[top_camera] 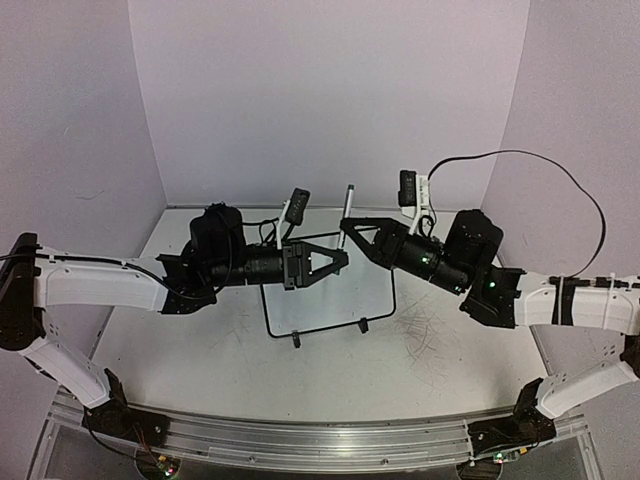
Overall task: Write a sentence on the whiteboard
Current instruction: Pass from the right arm to the left, then pass from the left arm to the right
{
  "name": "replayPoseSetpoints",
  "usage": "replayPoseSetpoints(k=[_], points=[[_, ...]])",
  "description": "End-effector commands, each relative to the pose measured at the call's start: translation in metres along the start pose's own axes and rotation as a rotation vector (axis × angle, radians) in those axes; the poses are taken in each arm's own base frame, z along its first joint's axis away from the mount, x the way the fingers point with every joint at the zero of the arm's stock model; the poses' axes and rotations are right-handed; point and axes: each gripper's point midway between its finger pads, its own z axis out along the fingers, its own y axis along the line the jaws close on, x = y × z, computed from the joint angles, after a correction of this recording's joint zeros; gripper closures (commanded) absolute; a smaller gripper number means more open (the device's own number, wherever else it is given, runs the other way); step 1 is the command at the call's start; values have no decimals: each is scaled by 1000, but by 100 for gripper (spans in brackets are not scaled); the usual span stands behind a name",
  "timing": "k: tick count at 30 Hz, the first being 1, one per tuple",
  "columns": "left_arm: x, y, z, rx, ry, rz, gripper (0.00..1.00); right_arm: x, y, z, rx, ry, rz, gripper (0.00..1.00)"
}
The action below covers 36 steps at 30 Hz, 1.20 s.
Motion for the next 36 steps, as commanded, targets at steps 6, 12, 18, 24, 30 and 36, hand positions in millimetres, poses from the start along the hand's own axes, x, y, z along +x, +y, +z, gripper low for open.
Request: replayPoseSetpoints(k=[6, 12, 18, 24, 30, 36], points=[[-6, 3, -31, -124, 66, 258, 100, -22, -9, -15, 141, 137, -122, 2], [12, 11, -34, -165, 220, 355, 100, -16, -7, -28, 145, 309, -259, 2], [30, 5, -36, -104, 322, 379, 100, -4, -4, -26, 120, 442, -276, 2], [47, 5, -36, -64, 422, 370, 100, 21, 7, -9, -23, 604, -190, 18], [52, 4, -36, -55, 448, 361, 100, 48, 12, -4, -148, 707, -155, 29], [61, 5, -36, -33, 484, 338, 100, 58, 13, -7, -193, 747, -153, 41]])
